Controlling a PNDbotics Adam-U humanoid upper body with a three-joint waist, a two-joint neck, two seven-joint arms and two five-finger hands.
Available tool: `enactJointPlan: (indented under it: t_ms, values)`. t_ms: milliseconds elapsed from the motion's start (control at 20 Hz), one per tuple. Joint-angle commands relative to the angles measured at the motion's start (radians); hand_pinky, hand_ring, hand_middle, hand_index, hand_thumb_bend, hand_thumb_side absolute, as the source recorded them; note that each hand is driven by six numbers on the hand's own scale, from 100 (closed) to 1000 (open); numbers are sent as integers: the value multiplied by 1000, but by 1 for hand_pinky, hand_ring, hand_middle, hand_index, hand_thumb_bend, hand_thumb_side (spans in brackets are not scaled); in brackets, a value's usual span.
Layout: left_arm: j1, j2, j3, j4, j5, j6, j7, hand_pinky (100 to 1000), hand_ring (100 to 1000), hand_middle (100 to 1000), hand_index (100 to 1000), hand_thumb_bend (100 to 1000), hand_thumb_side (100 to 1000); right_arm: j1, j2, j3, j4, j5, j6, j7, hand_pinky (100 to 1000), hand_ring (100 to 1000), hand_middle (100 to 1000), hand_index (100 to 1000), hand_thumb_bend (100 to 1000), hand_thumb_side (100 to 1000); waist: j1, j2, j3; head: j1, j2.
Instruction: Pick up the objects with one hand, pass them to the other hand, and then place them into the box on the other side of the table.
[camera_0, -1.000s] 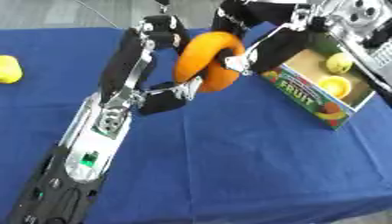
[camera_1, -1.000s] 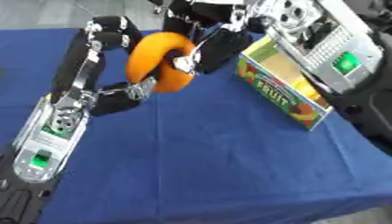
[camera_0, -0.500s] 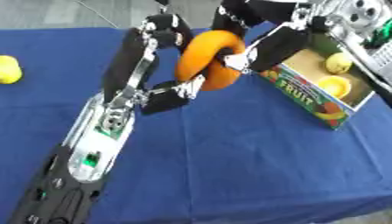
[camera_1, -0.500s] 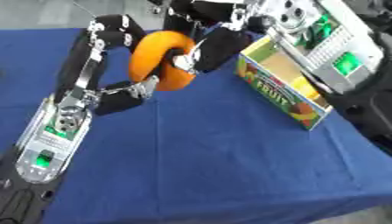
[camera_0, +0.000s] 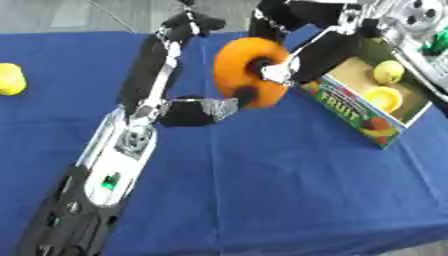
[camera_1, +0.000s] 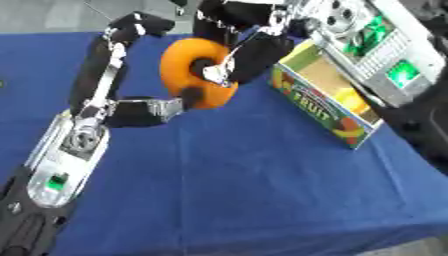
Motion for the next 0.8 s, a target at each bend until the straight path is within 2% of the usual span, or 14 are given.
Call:
enactJointPlan:
  t_ms: [50,300,600,800]
  values:
    - [-12,-5,10,-4,-12,52,62,797,699,691,808,1000,678,-10,-29,-20,-9,-5,0,2,606,594,368,484,146,100,-7,-4,-2,-1,-5]
    - [-7,-3,6,11,-17,92,110,802,698,688,805,1000,678,-6,-42,-30,-9,-5,-1,-6,607,593,366,483,156,100,-6,-6,-4,-14,-8]
    - [-4,48,0,16,-68,57,58,809,706,685,803,991,628,25,-88,-64,-9,7,-16,-35,609,592,365,484,164,100,-5,-10,-6,-40,-7]
    - [14,113,7,7,-56,37,12,808,703,682,800,858,611,65,-135,-98,-9,8,-12,-76,608,593,366,484,161,100,-2,-12,-7,-50,-8]
